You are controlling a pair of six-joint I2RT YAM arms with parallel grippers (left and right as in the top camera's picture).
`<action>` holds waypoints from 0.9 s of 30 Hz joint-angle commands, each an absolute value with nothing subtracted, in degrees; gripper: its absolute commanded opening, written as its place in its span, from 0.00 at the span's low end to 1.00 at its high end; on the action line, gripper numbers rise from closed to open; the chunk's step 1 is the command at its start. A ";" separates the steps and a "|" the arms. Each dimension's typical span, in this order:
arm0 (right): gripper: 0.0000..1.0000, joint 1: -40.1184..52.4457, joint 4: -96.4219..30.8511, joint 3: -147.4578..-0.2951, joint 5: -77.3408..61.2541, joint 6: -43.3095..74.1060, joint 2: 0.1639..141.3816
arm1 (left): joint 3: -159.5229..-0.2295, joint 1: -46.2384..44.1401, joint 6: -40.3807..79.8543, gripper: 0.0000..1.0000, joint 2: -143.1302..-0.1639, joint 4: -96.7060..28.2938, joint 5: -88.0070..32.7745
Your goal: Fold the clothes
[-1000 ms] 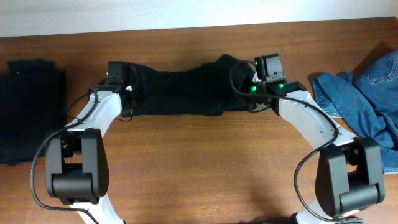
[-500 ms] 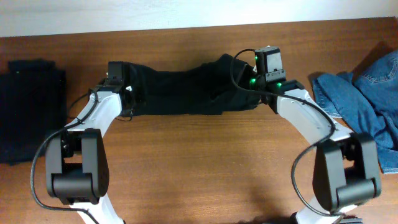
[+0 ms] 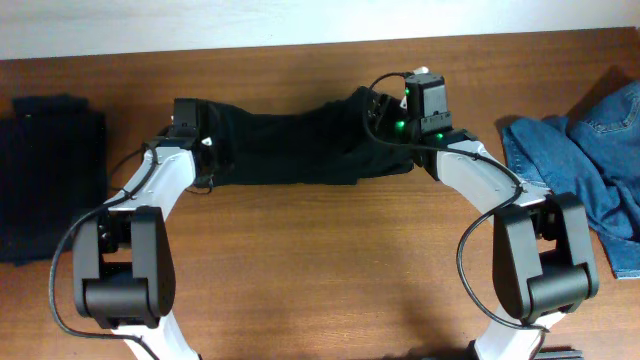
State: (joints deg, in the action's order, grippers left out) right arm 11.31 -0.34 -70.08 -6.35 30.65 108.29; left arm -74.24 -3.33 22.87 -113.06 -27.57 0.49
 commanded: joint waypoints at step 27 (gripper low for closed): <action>0.04 12.38 -20.80 -70.94 -8.40 7.73 110.13 | -88.25 -7.99 18.85 0.56 -109.06 -53.67 -3.64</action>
